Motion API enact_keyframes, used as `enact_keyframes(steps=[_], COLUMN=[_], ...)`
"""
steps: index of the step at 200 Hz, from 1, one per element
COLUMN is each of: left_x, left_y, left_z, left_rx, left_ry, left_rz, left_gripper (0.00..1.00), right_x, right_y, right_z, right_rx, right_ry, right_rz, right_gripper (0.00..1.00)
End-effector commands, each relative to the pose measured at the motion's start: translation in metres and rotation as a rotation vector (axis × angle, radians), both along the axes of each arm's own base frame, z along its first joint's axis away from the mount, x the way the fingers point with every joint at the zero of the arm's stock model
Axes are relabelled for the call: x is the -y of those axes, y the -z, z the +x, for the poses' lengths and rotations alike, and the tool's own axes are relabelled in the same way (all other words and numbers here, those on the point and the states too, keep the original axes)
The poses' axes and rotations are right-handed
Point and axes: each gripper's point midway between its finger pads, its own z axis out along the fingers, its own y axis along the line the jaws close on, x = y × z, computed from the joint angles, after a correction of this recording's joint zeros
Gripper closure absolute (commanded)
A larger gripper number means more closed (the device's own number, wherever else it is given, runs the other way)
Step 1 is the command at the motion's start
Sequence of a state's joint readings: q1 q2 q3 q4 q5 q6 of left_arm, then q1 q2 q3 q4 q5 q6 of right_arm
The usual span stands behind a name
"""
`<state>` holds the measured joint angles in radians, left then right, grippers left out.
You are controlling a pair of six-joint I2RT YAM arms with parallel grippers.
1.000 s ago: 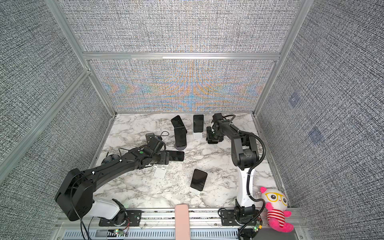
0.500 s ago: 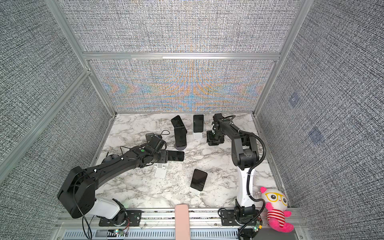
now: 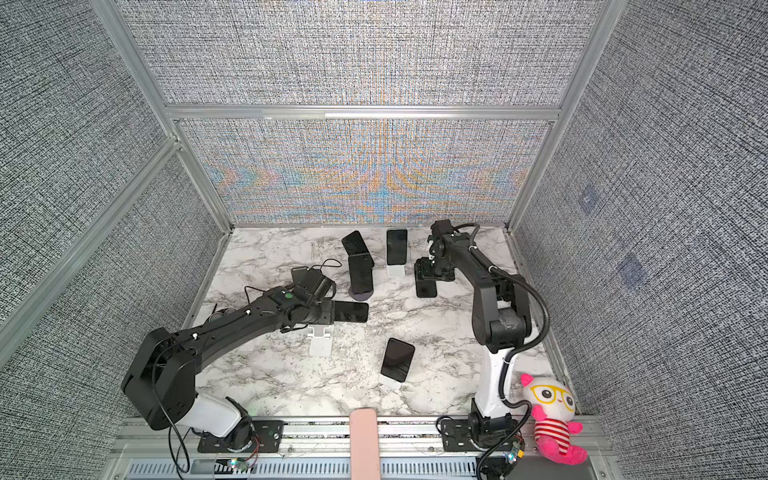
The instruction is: Remove the phone from the phone stand
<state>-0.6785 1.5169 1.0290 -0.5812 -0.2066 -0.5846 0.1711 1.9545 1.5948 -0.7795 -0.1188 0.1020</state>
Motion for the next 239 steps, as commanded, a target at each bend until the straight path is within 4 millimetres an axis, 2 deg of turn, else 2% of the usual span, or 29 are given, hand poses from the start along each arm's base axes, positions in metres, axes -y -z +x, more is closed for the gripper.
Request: enact_keyframes(steps=[1, 23, 60, 101, 124, 133, 151, 187, 212, 223, 239], left_x=[-0.024, -0.039, -0.069, -0.101, -0.113, -0.116, -0.117, -0.116, -0.118, -0.116, -0.114], left_y=[-0.001, -0.002, -0.007, -0.013, -0.012, -0.010, -0.006, -0.010, -0.019, -0.024, -0.033], left_z=[-0.004, -0.003, 0.006, 0.022, 0.027, 0.029, 0.031, 0.028, 0.024, 0.022, 0.020], left_rx=[-0.012, -0.009, 0.011, 0.048, 0.046, 0.045, 0.035, 0.042, 0.060, 0.066, 0.081], left_ry=[-0.056, -0.092, -0.168, -0.231, -0.247, -0.250, -0.250, -0.244, -0.236, -0.227, -0.220], left_rz=[0.083, 0.108, 0.084, 0.071, 0.089, 0.087, 0.048, 0.018, 0.015, 0.000, -0.017], left_gripper=[0.49, 0.50, 0.51, 0.52, 0.51, 0.51, 0.40, 0.22, 0.08, 0.03, 0.02], right_x=[-0.001, -0.016, -0.062, -0.130, -0.180, -0.199, -0.228, -0.260, -0.280, -0.287, -0.294], right_y=[-0.025, -0.050, -0.096, -0.134, -0.141, -0.137, -0.125, -0.099, -0.087, -0.078, -0.063], right_z=[-0.015, -0.038, -0.078, -0.123, -0.148, -0.155, -0.150, -0.111, -0.094, -0.086, -0.078], right_rx=[0.053, 0.119, 0.211, 0.288, 0.309, 0.297, 0.299, 0.291, 0.330, 0.343, 0.341], right_ry=[-0.091, -0.236, -0.461, -0.723, -0.842, -0.878, -0.846, -0.641, -0.561, -0.543, -0.520], right_rz=[-0.018, -0.008, 0.017, 0.044, 0.037, 0.024, -0.003, -0.021, 0.016, 0.003, -0.022], right_gripper=[0.26, 0.26, 0.29, 0.34, 0.37, 0.38, 0.40, 0.48, 0.62, 0.72, 0.86])
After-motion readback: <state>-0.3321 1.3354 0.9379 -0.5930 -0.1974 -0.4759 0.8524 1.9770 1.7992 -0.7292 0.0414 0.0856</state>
